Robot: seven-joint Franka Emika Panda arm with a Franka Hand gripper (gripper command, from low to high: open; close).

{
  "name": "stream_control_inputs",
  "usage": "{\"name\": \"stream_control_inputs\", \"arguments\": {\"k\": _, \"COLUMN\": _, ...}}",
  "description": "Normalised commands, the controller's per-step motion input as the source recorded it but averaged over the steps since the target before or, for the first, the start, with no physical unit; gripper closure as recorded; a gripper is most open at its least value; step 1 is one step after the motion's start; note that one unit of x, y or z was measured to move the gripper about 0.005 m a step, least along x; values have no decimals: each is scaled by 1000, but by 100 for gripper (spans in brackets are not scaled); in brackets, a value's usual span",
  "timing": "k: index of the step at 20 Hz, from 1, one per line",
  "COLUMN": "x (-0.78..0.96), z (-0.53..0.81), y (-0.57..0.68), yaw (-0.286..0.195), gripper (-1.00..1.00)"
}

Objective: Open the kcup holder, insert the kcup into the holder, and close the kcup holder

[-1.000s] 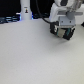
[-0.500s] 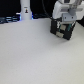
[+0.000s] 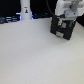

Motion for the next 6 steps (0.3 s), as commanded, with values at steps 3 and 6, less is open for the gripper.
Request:
{"name": "stream_control_inputs", "arguments": {"k": 3, "x": 20, "z": 23, "y": 2, "yaw": 4, "gripper": -100}}
{"name": "stream_control_inputs", "arguments": {"k": 6, "x": 10, "z": 15, "y": -19, "yaw": 8, "gripper": -100}}
